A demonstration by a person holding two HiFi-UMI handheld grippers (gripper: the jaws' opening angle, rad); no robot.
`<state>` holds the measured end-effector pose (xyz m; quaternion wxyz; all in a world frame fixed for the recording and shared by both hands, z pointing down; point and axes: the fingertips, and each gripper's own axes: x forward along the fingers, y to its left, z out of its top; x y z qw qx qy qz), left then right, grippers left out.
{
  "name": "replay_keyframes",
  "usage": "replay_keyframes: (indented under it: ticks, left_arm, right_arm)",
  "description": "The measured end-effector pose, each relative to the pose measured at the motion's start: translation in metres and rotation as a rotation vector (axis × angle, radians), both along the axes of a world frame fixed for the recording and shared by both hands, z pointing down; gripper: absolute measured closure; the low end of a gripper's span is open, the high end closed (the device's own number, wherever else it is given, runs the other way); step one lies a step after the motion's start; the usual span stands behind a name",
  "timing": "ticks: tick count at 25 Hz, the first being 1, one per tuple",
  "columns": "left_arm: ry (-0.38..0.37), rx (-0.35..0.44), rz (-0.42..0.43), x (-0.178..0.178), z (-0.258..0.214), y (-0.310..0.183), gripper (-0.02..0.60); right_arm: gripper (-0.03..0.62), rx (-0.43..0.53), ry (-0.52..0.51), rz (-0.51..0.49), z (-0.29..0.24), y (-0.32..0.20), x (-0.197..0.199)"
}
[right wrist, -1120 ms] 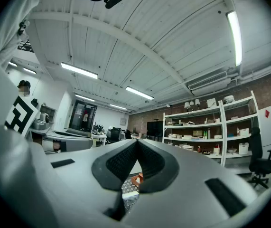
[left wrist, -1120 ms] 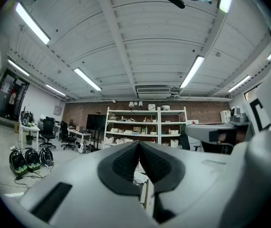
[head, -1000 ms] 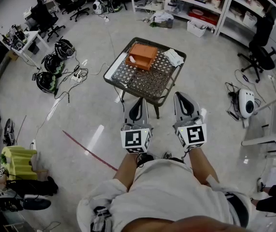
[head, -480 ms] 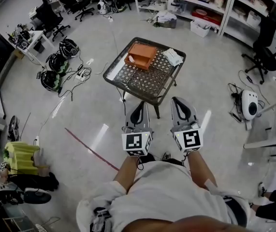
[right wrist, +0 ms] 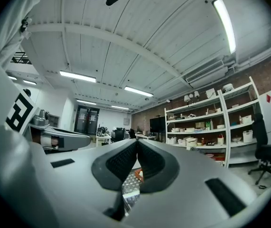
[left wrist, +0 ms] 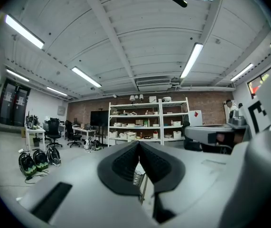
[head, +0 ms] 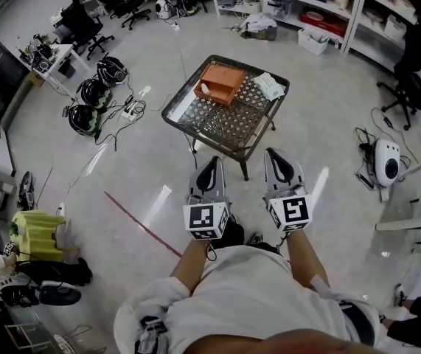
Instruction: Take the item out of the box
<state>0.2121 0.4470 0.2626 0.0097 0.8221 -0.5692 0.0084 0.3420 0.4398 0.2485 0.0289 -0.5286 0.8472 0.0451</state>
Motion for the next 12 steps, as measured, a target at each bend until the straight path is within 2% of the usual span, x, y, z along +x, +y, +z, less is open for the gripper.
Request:
replay_keyframes:
  ticks: [6,12]
  left_arm:
    - [0.018,-0.036,-0.029,-0.015,0.021,-0.025,0.572]
    - [0.031,-0.058,-0.021,-0.033,0.036,-0.07,0.572]
  right_arm:
    - [0.589,-0.015,0.019,-0.022,0.012,-0.025,-0.01]
    - [0.589,-0.027,0.04,-0.024,0.019,-0.067,-0.031]
